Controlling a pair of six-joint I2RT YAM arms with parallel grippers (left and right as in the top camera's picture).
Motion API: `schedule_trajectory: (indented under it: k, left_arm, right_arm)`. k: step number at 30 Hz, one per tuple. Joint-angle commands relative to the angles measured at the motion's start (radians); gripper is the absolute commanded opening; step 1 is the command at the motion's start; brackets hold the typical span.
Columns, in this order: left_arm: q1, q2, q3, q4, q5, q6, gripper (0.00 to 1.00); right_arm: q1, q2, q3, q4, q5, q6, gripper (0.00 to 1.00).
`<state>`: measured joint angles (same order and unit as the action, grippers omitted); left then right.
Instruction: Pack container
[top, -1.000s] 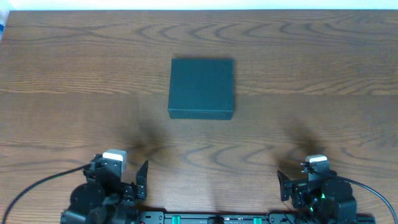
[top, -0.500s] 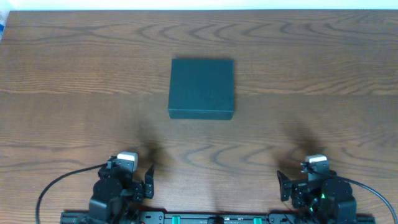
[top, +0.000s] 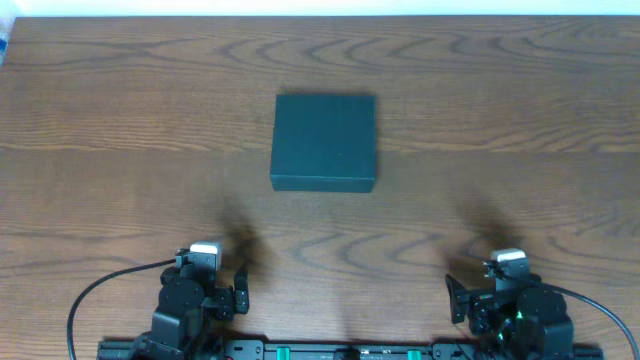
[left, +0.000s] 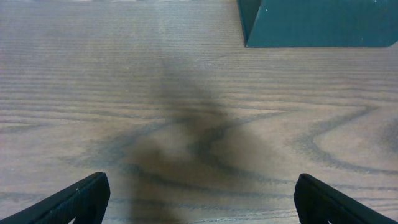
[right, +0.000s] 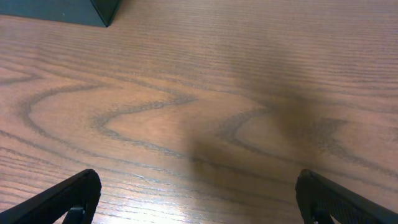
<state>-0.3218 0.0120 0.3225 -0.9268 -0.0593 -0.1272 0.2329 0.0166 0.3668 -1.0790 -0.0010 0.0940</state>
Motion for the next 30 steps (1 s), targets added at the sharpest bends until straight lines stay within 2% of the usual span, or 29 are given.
schedule_trajectory:
  k: [1,9,20,30]
  left_arm:
    - [0.003,-0.008,-0.043,-0.01,-0.008,-0.032,0.95]
    - [0.003,-0.008,0.07,-0.113,-0.05,-0.032,0.95]
    - [0.003,-0.008,0.029,-0.161,-0.079,0.019,0.95]
    - [0.003,-0.008,0.029,-0.161,-0.079,0.019,0.95]
  right_arm:
    - [-0.009,-0.008,-0.006,-0.002,-0.004,-0.013,0.99]
    - [-0.009,-0.008,-0.006,-0.002,-0.004,-0.014,0.99]
    - [-0.009,-0.008,-0.006,-0.002,-0.004,-0.014,0.99]
    - [-0.009,-0.008,-0.006,-0.002,-0.004,-0.014,0.99]
